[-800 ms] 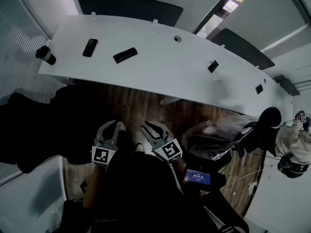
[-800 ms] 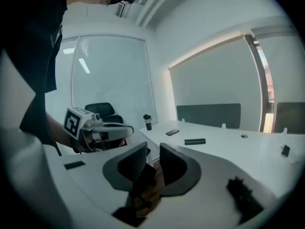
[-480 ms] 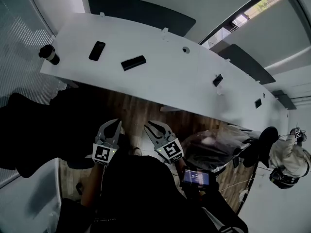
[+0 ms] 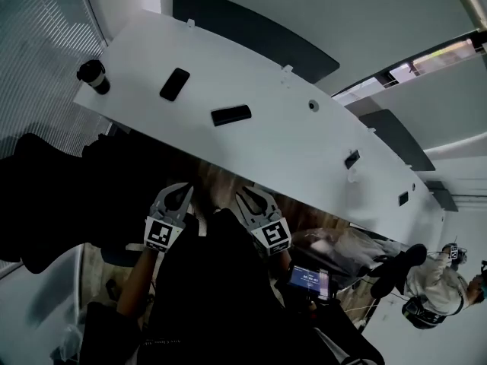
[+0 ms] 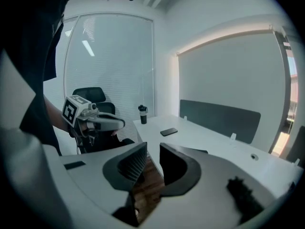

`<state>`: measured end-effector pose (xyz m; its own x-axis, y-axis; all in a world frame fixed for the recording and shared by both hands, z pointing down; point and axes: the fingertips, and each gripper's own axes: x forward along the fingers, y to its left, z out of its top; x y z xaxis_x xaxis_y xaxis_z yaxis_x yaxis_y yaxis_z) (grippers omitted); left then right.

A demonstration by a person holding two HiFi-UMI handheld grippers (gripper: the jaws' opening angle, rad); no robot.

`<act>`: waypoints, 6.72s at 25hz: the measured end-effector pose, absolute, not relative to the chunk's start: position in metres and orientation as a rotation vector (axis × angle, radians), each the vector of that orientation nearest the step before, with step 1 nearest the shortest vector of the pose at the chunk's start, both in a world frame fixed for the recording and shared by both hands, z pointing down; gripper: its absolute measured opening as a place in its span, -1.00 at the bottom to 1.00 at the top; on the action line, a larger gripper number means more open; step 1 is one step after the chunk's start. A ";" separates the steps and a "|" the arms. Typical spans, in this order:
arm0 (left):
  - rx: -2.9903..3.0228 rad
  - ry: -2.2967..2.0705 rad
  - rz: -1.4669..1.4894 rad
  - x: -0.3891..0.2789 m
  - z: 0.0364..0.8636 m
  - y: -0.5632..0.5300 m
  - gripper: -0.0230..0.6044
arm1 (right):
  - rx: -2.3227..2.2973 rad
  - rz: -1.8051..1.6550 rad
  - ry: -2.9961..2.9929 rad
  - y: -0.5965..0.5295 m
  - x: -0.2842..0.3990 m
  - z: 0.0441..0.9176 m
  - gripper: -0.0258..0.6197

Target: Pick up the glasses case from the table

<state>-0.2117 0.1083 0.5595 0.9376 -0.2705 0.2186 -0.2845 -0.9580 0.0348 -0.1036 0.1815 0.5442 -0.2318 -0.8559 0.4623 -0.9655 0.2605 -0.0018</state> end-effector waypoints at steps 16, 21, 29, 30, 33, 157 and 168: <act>3.000 -0.479 0.440 -0.077 0.554 0.052 -0.91 | 1.458 0.396 -2.347 0.080 -0.017 0.562 -0.69; 2.959 -0.482 0.571 -0.046 0.562 0.043 -0.91 | 1.366 0.332 -2.335 0.068 0.015 0.570 -0.69; 2.925 -0.642 0.601 -0.042 0.565 0.021 -0.91 | 1.060 0.223 -2.295 0.047 0.031 0.619 -0.69; 2.907 -0.649 0.607 -0.045 0.566 0.021 -0.91 | 1.016 0.190 -2.279 0.045 0.031 0.626 -0.69; 2.878 -0.664 0.609 -0.057 0.573 0.012 -0.91 | 0.869 0.105 -2.223 0.037 0.030 0.647 -0.68; 2.709 -0.896 0.507 -0.164 0.577 -0.053 -0.91 | 1.237 1.872 -2.011 -0.012 0.033 0.743 -0.01; 2.829 -0.539 0.454 -0.086 0.576 -0.061 -0.91 | 1.594 2.145 -2.530 -0.018 0.060 0.610 -0.01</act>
<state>-0.0865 -0.0609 0.5761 0.8846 -0.3196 0.3396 -0.3894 -0.9070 0.1606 0.0601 -0.0182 0.6100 -0.5096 -0.8525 0.1163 -0.2543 0.0201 -0.9669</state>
